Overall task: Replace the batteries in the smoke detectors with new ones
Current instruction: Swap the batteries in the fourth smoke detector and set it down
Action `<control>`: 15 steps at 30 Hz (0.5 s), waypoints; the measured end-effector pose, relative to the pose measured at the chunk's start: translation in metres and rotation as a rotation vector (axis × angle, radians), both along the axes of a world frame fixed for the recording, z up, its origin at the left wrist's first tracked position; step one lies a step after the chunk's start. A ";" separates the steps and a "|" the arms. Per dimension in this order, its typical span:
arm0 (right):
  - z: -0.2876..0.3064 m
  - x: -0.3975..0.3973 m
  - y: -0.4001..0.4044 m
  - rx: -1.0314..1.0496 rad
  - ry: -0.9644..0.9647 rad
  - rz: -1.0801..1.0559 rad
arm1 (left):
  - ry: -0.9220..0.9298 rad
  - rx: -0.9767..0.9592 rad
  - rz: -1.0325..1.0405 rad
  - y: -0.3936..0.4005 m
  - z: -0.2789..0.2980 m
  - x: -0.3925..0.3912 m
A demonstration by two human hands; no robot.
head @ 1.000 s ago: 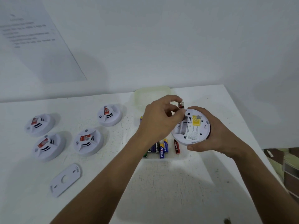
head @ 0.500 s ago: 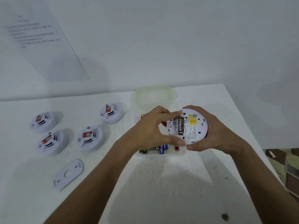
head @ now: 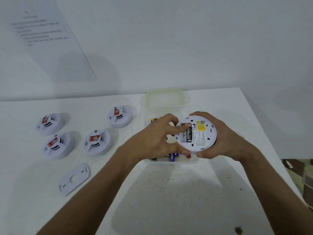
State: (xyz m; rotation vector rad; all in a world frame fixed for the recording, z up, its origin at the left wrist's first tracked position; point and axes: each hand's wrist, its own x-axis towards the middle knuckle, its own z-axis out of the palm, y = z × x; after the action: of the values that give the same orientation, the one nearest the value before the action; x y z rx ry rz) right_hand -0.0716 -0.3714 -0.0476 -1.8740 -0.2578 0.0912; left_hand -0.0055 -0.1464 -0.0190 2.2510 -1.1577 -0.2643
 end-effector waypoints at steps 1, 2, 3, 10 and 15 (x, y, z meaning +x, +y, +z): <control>0.000 0.001 0.000 0.003 0.005 0.004 | 0.001 -0.006 -0.001 0.000 -0.001 0.001; 0.001 0.002 0.001 0.007 0.007 0.005 | 0.030 -0.015 0.005 0.000 0.000 0.003; 0.002 0.003 0.002 0.017 0.007 0.007 | 0.092 -0.030 0.021 0.001 0.003 0.006; 0.008 0.010 -0.001 0.038 -0.009 -0.014 | 0.059 -0.202 0.538 0.007 0.003 0.054; 0.008 0.010 -0.009 0.048 0.005 -0.041 | 0.058 0.228 0.449 -0.009 -0.019 0.084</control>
State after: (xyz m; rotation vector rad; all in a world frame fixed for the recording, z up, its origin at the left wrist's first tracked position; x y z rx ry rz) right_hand -0.0618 -0.3802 -0.0394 -1.8304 -0.2158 0.0610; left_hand 0.0783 -0.1550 -0.0380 2.6099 -0.5890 -0.2874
